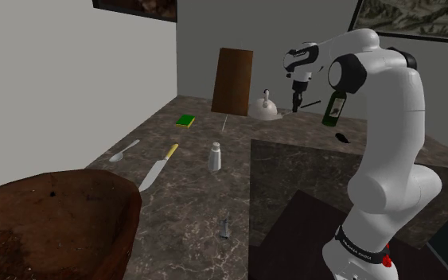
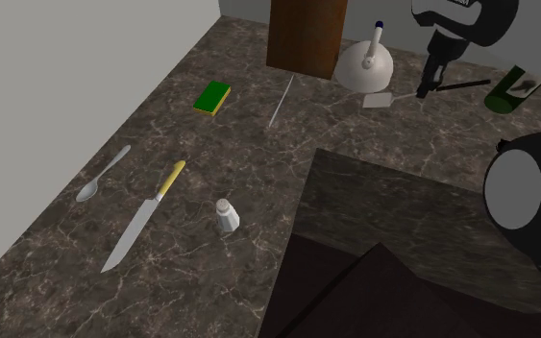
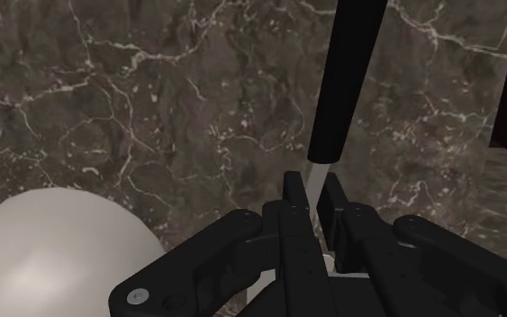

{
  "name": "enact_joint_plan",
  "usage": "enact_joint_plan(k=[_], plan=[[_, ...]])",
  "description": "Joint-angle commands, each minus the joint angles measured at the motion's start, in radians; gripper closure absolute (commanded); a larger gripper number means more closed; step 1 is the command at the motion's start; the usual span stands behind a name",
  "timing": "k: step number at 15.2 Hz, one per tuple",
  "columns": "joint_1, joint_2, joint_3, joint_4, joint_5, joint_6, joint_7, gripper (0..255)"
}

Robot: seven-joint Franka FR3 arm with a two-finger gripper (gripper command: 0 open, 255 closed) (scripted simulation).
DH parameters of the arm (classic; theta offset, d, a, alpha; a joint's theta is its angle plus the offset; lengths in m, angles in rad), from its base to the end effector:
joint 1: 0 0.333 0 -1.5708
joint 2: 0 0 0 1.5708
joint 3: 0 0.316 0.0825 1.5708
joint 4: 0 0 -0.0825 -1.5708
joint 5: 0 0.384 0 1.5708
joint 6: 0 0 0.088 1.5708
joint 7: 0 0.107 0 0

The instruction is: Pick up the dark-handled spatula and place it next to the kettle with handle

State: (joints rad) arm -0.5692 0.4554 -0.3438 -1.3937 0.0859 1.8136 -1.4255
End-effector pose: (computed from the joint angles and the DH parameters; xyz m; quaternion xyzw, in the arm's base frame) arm 0.4572 -0.5126 0.4582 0.9654 0.2585 -0.0321 0.0085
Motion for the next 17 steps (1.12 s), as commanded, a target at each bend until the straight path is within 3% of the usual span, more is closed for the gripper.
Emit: enact_joint_plan(k=[1, 17], plan=[[0.001, 0.000, 0.000, -0.027, 0.000, 0.027, -0.001, 255], [0.002, 0.053, 0.012, -0.166, 0.019, 0.216, -0.005, 255]])
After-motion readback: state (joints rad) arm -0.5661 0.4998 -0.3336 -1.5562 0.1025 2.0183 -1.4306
